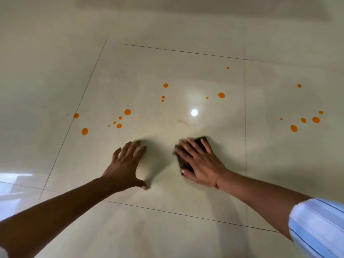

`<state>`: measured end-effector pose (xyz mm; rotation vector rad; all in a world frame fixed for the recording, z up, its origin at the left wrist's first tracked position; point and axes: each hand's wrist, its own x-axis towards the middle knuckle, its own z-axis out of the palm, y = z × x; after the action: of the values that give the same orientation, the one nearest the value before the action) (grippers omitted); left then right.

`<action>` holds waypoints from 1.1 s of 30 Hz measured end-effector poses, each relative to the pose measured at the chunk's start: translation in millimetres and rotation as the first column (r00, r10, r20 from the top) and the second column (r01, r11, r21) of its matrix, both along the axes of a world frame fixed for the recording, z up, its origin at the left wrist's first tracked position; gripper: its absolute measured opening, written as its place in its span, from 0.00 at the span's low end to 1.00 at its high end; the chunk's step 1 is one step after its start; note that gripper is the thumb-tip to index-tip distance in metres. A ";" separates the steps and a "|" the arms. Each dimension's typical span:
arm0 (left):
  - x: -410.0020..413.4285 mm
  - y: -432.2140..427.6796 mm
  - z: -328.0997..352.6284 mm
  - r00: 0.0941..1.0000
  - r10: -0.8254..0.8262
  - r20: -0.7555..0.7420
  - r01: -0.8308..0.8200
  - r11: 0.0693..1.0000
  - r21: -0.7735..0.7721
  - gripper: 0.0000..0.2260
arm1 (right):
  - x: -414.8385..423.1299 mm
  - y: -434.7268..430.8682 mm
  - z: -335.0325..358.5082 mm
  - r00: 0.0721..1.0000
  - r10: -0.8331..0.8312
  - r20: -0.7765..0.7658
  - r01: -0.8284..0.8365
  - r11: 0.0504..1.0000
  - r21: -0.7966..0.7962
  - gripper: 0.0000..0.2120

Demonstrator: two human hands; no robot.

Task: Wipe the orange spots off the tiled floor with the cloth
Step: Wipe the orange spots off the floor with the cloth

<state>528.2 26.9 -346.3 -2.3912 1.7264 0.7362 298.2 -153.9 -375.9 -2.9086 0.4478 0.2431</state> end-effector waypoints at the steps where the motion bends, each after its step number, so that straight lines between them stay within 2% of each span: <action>1: 7.4 7.9 -0.5 0.999 0.047 -0.014 -0.047 0.999 -0.007 0.59 | 26.6 -8.2 1.6 0.997 -0.073 0.000 0.073 0.997 -0.019 0.34; 4: 20.8 19.5 -2.7 0.995 0.093 -0.042 -0.095 0.995 -0.031 0.59 | 83.3 -3.9 2.2 0.924 -0.383 0.011 0.384 0.923 -0.017 0.34; 5: 23.7 21.5 -4.0 0.995 0.090 -0.044 -0.092 0.995 -0.046 0.58 | 87.4 14.6 0.3 0.907 -0.419 0.041 0.419 0.908 0.002 0.34; 8: 22.8 23.8 -4.7 0.995 0.079 -0.056 -0.084 0.993 -0.081 0.56 | 51.2 83.0 -1.6 0.968 -0.246 0.056 0.242 0.968 0.073 0.35; 11: 25.8 28.0 -3.0 0.995 0.074 -0.070 -0.081 0.992 -0.100 0.56 | 65.6 64.8 -2.6 0.989 -0.143 0.046 0.141 0.989 0.035 0.35; 14: 46.4 40.2 -4.7 0.991 0.123 -0.051 -0.130 0.979 -0.155 0.54 | 134.1 26.5 -4.0 0.950 -0.311 0.021 0.312 0.950 -0.032 0.33; 16: 64.4 48.4 -4.2 0.986 0.164 -0.030 -0.167 0.968 -0.187 0.52 | 140.8 28.1 -8.4 0.898 -0.438 0.033 0.439 0.898 -0.023 0.32; 20: 89.5 69.6 -7.3 0.981 0.191 -0.031 -0.194 0.965 -0.176 0.50 | 92.9 34.1 -8.8 0.954 -0.298 -0.001 0.298 0.954 -0.038 0.33; 21: 89.6 71.1 -8.9 0.985 0.171 -0.033 -0.174 0.971 -0.166 0.50 | 98.8 20.1 -7.5 0.934 -0.357 -0.015 0.356 0.934 -0.038 0.33; 23: 87.8 71.7 -11.8 0.985 0.167 -0.034 -0.170 0.972 -0.161 0.52 | 134.3 0.5 -4.2 0.814 -0.581 0.003 0.581 0.814 -0.033 0.32; 24: 86.7 70.9 -13.7 0.984 0.176 -0.034 -0.179 0.970 -0.163 0.52 | 152.2 6.9 -4.3 0.771 -0.637 -0.004 0.636 0.770 -0.048 0.32; 25: 86.0 70.3 -15.7 0.984 0.174 -0.038 -0.178 0.970 -0.165 0.52 | 164.9 23.6 -5.1 0.791 -0.612 0.023 0.612 0.790 -0.044 0.33; 26: 85.0 70.7 -16.6 0.985 0.169 -0.044 -0.175 0.970 -0.167 0.52 | 171.5 47.9 -6.4 0.859 -0.510 0.050 0.511 0.859 -0.028 0.33; 28: 89.7 76.0 -18.3 0.982 0.174 -0.077 -0.186 0.964 -0.193 0.51 | 165.7 94.8 -8.3 0.975 -0.221 0.034 0.221 0.975 -0.013 0.34; 30: 96.8 82.1 -16.0 0.973 0.189 -0.129 -0.216 0.946 -0.240 0.49 | 168.2 86.8 -7.6 0.999 -0.043 0.010 0.043 0.999 -0.005 0.34; 31: 102.7 86.6 -15.0 0.967 0.211 -0.141 -0.243 0.931 -0.272 0.47 | 180.6 73.9 -6.0 1.000 -0.023 0.011 0.023 0.999 -0.035 0.35; 33: 119.0 93.1 -13.8 0.957 0.266 -0.115 -0.289 0.902 -0.320 0.46 | 207.7 56.8 -1.6 0.991 -0.134 -0.018 0.133 0.990 -0.048 0.34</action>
<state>647.2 120.0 -360.1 -2.9201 1.6684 0.6000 505.9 -97.0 -377.5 -2.9078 0.6574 0.2474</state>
